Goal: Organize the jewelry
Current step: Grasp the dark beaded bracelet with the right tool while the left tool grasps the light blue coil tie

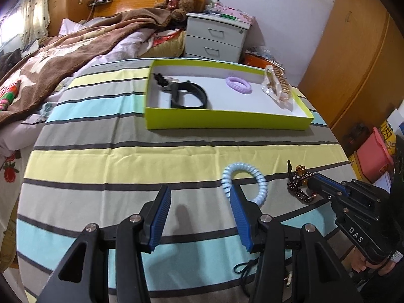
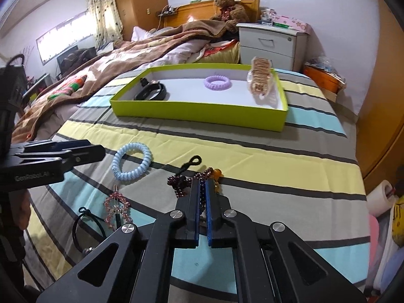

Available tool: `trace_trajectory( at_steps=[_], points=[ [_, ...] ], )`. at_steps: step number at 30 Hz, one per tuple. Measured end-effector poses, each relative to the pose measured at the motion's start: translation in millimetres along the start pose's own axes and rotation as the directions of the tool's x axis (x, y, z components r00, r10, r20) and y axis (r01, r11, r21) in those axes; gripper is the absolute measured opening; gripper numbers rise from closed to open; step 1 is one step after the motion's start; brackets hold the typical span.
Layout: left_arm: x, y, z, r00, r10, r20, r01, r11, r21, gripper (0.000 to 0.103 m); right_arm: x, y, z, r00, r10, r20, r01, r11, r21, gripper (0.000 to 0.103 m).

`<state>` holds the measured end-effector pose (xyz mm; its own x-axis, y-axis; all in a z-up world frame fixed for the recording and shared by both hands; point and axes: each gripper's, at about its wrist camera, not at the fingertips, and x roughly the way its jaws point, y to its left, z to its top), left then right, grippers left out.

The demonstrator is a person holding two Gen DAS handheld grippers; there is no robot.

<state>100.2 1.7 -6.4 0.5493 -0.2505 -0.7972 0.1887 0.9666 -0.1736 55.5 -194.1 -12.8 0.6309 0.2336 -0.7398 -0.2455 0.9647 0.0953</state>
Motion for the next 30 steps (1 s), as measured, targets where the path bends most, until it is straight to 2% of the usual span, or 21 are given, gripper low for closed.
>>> trace_trajectory(
  at_steps=[7,16,19,24,27,30],
  points=[
    [10.6,-20.5,7.5,1.000,0.007,-0.008,-0.007,0.999,0.044,0.050,-16.4,-16.9,-4.8,0.999,-0.016,0.041,0.014,0.999,0.052,0.003],
    [26.5,-34.7,11.4,0.997,0.070,-0.031,-0.067,0.994,0.091,0.050,-29.4,-29.9,-9.6,0.997,-0.019,0.076,0.013,0.996,0.086,0.003],
    [32.4,-38.8,9.2,0.994,0.096,-0.052,-0.089,0.990,0.112,0.048,-31.3,-31.5,-9.7,0.996,-0.020,0.085,0.012,0.996,0.091,0.003],
    [34.2,-43.9,8.5,0.991,0.124,-0.042,-0.117,0.984,0.133,0.045,-31.9,-32.7,-9.7,0.996,-0.014,0.091,0.005,0.996,0.094,0.003],
    [34.5,-46.0,9.2,0.992,0.123,-0.037,-0.116,0.983,0.144,0.035,-32.0,-33.0,-9.3,0.996,-0.015,0.091,0.006,0.995,0.095,0.003],
    [34.1,-50.2,8.6,0.993,0.116,-0.034,-0.109,0.981,0.160,0.021,-33.0,-32.7,-9.2,0.996,-0.015,0.091,0.006,0.995,0.096,0.003]
  ],
)
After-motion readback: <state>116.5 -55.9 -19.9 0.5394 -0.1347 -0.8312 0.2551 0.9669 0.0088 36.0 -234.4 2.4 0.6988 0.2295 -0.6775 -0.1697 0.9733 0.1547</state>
